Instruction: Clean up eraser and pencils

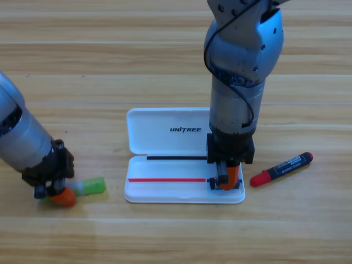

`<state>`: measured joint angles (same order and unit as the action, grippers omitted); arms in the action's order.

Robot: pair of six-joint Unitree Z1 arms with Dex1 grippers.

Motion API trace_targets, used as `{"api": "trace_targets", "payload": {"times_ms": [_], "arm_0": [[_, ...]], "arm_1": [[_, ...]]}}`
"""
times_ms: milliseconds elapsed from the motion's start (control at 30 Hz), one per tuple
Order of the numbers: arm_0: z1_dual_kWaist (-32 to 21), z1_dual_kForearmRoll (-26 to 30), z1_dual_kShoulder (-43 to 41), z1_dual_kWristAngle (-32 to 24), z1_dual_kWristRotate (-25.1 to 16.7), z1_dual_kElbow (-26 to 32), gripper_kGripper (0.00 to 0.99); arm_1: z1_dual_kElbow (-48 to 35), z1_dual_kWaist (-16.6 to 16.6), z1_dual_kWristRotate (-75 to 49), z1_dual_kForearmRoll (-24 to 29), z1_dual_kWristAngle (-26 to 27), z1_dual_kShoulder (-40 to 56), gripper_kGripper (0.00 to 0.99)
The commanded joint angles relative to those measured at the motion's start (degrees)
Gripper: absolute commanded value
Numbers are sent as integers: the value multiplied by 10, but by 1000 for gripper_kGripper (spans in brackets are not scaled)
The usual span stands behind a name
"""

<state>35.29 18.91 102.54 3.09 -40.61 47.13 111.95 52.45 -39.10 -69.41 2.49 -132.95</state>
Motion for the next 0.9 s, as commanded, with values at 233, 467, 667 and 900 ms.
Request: {"api": "trace_targets", "payload": {"times_ms": [233, 467, 667, 900], "arm_0": [[-8, 10, 15, 6, -27, 7, 120], [-8, 11, 1, 7, -32, 8, 0], [-8, 54, -15, 11, -33, 39, 0], [22, 181, -30, 19, -42, 170, 0]], "arm_1": [[-26, 20, 4, -4, 2, 32, 810], [-66, 15, -1, -9, 3, 100, 859], [-147, -13, -34, -8, -20, 148, 857], [-232, -67, -127, 57, -42, 149, 857]]}}
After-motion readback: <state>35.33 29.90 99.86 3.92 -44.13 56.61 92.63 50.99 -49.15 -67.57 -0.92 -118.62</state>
